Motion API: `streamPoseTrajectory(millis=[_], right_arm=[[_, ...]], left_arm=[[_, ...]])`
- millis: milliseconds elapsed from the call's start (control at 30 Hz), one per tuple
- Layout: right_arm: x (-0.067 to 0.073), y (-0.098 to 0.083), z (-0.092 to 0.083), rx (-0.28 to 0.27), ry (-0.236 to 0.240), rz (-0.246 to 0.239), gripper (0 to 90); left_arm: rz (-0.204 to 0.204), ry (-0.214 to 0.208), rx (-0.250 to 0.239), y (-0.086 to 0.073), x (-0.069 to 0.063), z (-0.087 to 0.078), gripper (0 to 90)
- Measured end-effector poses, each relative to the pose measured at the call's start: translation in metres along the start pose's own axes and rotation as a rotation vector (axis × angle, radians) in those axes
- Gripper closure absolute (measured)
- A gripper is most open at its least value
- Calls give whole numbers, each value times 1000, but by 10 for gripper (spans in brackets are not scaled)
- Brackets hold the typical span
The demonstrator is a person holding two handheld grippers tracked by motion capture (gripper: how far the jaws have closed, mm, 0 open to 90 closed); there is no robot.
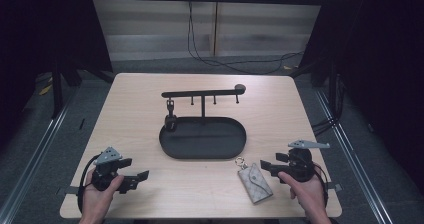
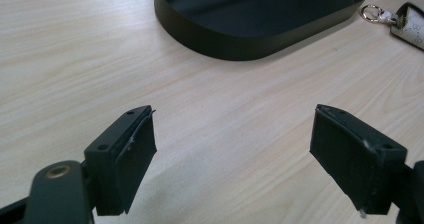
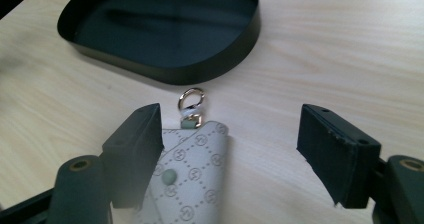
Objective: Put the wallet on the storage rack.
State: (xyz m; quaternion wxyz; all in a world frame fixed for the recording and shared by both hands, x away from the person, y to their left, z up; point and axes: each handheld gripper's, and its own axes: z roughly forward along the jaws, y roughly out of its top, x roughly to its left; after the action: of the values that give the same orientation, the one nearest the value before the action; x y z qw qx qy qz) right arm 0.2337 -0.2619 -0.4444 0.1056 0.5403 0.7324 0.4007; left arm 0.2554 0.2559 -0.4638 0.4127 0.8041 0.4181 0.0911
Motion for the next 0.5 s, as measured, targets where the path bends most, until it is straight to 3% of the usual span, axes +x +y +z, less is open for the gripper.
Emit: streamPoseTrajectory(millis=[167,233,367,500], right_arm=[[6,9,6,87,21,1,266],[10,11,9,129,45,-26,237],[18,12,19,229,40,-66,231],[21,13,26,281,23,-49,231]], left_arm=[[9,-12,-1,-1,-1,0,181],[15,-11,10,-1,-3,1,181],[32,-21,15,0,-6,1,181],[30,-20,10,-1,-6,0,181]])
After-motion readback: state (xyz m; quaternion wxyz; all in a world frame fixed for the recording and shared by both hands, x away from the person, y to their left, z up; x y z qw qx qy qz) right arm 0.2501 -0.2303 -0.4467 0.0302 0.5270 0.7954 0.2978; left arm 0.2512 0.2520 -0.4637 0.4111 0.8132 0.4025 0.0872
